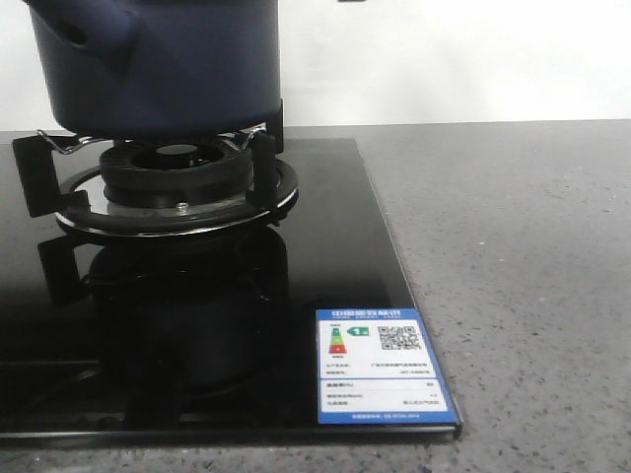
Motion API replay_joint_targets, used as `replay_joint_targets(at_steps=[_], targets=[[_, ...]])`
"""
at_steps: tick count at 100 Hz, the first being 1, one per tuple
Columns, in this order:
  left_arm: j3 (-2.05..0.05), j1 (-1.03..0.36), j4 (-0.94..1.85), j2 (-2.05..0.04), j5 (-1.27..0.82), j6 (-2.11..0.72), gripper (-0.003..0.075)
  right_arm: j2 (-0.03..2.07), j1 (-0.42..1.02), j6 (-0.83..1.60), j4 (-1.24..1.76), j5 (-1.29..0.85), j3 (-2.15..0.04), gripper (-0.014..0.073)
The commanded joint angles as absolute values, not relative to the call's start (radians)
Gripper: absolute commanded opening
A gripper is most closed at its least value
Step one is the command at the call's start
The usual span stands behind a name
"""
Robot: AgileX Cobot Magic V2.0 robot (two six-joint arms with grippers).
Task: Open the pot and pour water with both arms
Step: 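Tilt the cup over the pot with the right gripper to pour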
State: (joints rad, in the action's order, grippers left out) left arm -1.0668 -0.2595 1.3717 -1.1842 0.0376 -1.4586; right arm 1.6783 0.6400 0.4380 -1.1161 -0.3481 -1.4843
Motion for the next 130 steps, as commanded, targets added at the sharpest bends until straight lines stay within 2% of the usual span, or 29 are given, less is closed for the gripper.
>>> replay_joint_targets(at_steps=[1,52,130], targets=[[-1.099,-0.261,1.373,-1.153,0.058,-1.449,0.0348,1.631,0.645,0.440,-1.220,-0.301,-1.525,0.0243],[-1.099,-0.261,1.373,-1.153,0.058,-1.449,0.0348,1.631,0.645,0.440,-1.477,-0.275,-1.525,0.0243],[-1.099,-0.261,1.373,-1.153,0.058,-1.449,0.0348,1.631,0.645,0.440,-1.491,-0.256,-1.525,0.0243]])
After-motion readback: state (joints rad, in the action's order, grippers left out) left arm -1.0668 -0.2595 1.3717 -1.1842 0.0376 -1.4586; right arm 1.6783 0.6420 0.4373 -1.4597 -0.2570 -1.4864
